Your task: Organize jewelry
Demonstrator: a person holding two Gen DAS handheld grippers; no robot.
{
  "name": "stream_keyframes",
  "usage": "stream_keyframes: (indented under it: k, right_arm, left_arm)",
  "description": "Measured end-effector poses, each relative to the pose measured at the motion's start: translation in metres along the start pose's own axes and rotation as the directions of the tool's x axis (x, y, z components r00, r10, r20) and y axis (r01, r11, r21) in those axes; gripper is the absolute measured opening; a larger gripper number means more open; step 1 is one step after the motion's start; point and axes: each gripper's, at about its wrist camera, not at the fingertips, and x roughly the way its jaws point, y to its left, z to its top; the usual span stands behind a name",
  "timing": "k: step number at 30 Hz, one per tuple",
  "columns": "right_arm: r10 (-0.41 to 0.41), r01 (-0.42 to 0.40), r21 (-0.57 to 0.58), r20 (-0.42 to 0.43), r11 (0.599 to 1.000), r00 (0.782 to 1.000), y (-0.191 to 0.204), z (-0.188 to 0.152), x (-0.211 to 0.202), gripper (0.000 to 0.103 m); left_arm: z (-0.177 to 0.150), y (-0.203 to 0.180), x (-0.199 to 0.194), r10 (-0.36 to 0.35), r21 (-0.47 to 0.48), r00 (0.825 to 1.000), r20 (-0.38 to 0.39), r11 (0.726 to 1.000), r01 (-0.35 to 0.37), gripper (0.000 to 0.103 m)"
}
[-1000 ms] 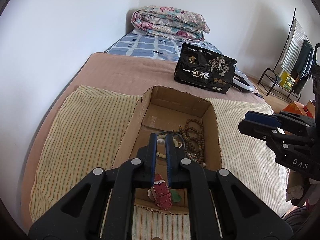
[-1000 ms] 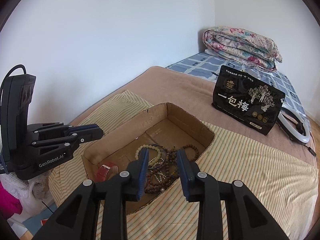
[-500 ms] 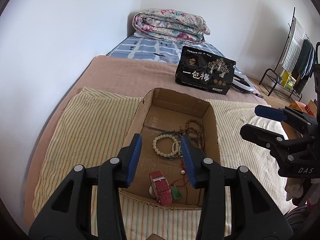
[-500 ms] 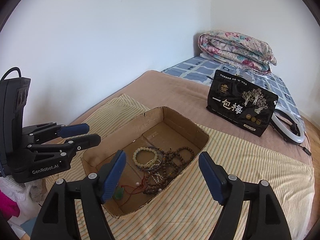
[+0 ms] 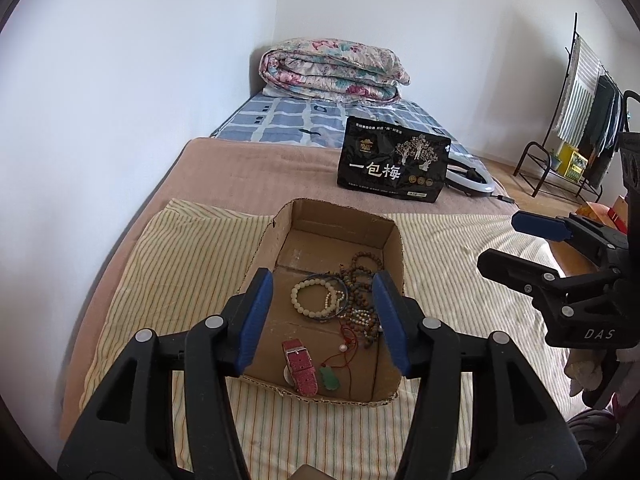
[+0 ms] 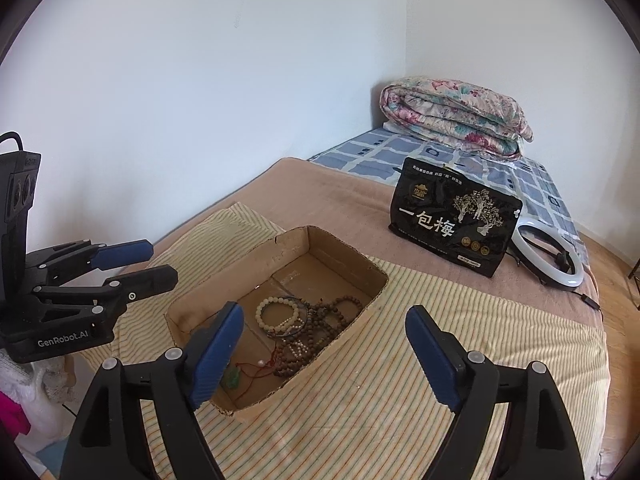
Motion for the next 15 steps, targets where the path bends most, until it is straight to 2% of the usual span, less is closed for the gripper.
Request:
stream_keyframes:
  k: [2, 4, 5, 9, 15]
  right_arm:
    - [-0.004, 0.004, 0.006, 0.007, 1.0, 1.0, -0.004, -0.002, -0.008, 0.086]
    - [-0.008, 0.008, 0.016, 0.013, 1.0, 1.0, -0.008, -0.005, -0.016, 0.088]
    - [-0.009, 0.009, 0.023, 0.017, 1.0, 1.0, -0.01, -0.007, -0.021, 0.088]
    - [-0.026, 0.024, 0.059, 0.034, 0.998, 0.999, -0.02, -0.012, -0.038, 0.09]
    - [-0.068, 0.061, 0.089, 0.075, 0.994, 0.995, -0.032, -0.018, -0.065, 0.099]
  left_arm:
    - [0.0, -0.005, -0.009, 0.004, 0.002, 1.0, 0.01, 1.0, -0.004, 0.06]
    - [0.001, -0.01, -0.018, 0.011, 0.001, 1.0, 0.024, 1.0, -0.011, 0.075]
    - [0.001, -0.012, -0.023, 0.011, -0.002, 0.999, 0.035, 1.0, -0.011, 0.078]
    - [0.001, -0.019, -0.04, 0.017, 0.001, 0.998, 0.053, 1.0, -0.017, 0.08]
    - [0.0, -0.029, -0.06, 0.043, 0.019, 0.996, 0.082, 0.999, -0.045, 0.084]
